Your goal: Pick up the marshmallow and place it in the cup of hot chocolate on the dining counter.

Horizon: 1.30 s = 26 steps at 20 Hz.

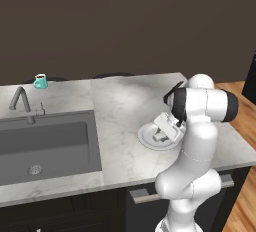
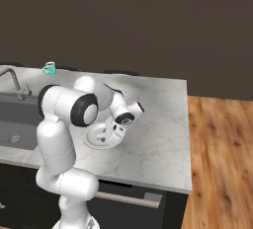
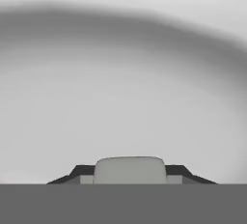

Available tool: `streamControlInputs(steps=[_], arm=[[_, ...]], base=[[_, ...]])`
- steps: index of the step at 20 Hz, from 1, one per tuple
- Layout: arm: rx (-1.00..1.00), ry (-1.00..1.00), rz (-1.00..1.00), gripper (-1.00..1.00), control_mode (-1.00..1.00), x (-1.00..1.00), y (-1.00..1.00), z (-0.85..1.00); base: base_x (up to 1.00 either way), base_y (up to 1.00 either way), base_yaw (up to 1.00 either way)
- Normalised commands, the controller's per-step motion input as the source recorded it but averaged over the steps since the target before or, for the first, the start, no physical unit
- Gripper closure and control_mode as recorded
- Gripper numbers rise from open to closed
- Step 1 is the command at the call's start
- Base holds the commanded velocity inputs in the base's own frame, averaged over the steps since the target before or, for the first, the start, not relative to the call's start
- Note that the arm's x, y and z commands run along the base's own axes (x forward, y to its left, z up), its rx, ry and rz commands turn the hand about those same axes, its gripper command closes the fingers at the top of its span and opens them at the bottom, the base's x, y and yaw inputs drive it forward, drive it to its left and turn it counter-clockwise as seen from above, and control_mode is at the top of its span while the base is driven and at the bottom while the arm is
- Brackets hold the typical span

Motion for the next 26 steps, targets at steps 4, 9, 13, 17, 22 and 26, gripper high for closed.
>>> streamControlInputs(steps=[4, 9, 13, 17, 22, 26], arm=[[0.01, 0.00, -0.04, 1.00, -1.00, 0.00, 0.04, -0.06], [0.02, 0.00, -0.10, 1.00, -1.00, -0.26, 0.00, 0.10], [0.00, 0.05, -0.29, 1.00, -1.00, -0.55, 0.00, 0.94], [0.00, 0.17, -0.27, 1.00, -1.00, -0.33, 0.00, 1.00], [-0.12, 0.12, -0.10, 1.00, -1.00, -0.33, -0.06, 0.98], [-0.34, 0.00, -0.01, 1.00, -1.00, -0.43, -0.15, 0.61]], base=[[0.00, 0.00, 0.00], [0.00, 0.00, 0.00], [0.00, 0.00, 0.00], [0.00, 0.00, 0.00], [0.00, 0.00, 0.00], [0.00, 0.00, 0.00]])
